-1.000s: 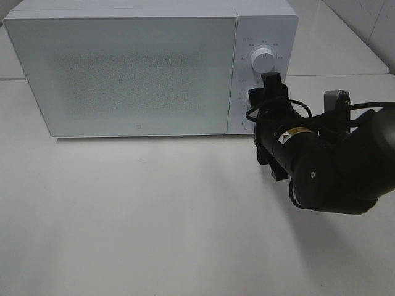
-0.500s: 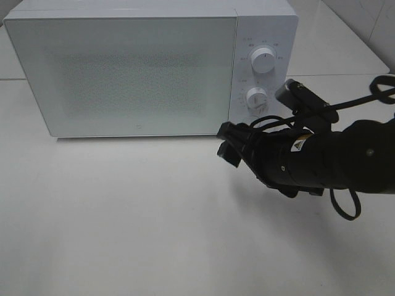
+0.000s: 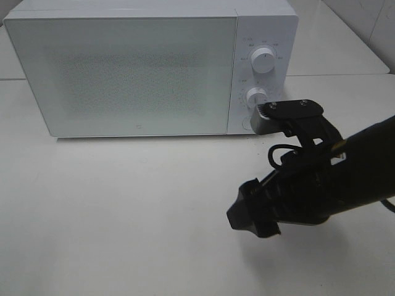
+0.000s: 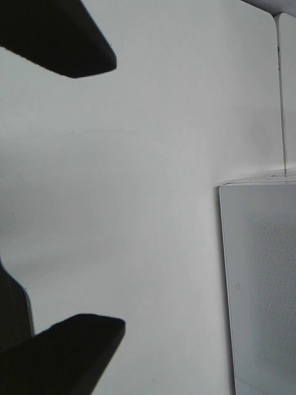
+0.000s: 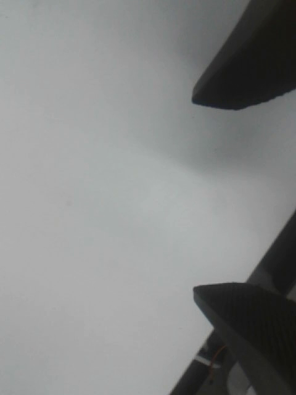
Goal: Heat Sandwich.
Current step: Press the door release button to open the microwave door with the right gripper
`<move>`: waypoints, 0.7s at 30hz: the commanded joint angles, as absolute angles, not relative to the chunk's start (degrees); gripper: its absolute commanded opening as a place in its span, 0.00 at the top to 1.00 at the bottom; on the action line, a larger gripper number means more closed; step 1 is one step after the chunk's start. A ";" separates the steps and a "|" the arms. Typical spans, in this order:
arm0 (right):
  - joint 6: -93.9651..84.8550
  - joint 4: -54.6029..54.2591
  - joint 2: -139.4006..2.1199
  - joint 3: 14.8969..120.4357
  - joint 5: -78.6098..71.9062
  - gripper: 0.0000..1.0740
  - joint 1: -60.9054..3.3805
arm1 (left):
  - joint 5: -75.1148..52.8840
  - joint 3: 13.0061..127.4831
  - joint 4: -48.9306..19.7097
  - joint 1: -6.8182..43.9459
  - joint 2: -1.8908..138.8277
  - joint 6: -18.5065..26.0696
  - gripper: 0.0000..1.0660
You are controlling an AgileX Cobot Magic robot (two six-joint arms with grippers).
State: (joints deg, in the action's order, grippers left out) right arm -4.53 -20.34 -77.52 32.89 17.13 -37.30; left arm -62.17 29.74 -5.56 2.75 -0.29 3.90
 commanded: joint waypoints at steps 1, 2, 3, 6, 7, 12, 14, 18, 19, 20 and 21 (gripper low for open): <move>-2.35 -13.29 -72.99 33.00 25.27 0.29 -37.24 | -61.36 29.68 -5.56 2.64 -1.26 3.61 0.06; -2.35 -13.29 -72.99 33.00 25.27 0.29 -37.24 | -61.36 29.68 -5.56 2.64 -1.26 3.61 0.06; -1.55 -11.97 -71.91 33.00 27.27 0.29 -37.24 | -61.36 29.68 -5.56 2.64 -1.26 3.61 0.06; 2.18 -7.16 -65.78 33.00 34.72 0.29 -37.24 | -61.36 29.68 -5.56 2.64 -1.26 3.61 0.06; 2.18 -7.16 -65.78 33.00 34.72 0.29 -37.24 | -61.36 29.68 -5.56 2.64 -1.26 3.61 0.06; 2.92 -5.50 -57.93 33.00 42.06 0.29 -37.24 | -61.36 29.68 -5.56 2.64 -1.26 3.61 0.06; 3.61 -5.50 -53.00 33.00 45.32 0.29 -37.24 | -61.36 29.68 -5.56 2.64 -1.26 3.61 0.06; 4.30 -5.50 -48.30 33.00 49.22 0.29 -37.24 | -61.36 29.68 -5.56 2.64 -1.26 3.61 0.06; 4.87 -5.44 -44.92 33.00 51.74 0.29 -37.24 | -61.36 29.68 -5.56 2.64 -1.26 3.61 0.06; 5.33 -5.39 -43.32 33.00 53.06 0.29 -37.24 | -61.36 29.68 -5.56 2.64 -1.26 3.61 0.06; 5.67 -5.39 -41.94 33.00 54.09 0.29 -37.24 | -61.36 29.68 -5.56 2.64 -1.26 3.61 0.06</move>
State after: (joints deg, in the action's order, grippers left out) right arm 4.35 -5.79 -45.55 32.89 50.48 -37.30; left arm -62.17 29.74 -5.56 2.75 -0.29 3.90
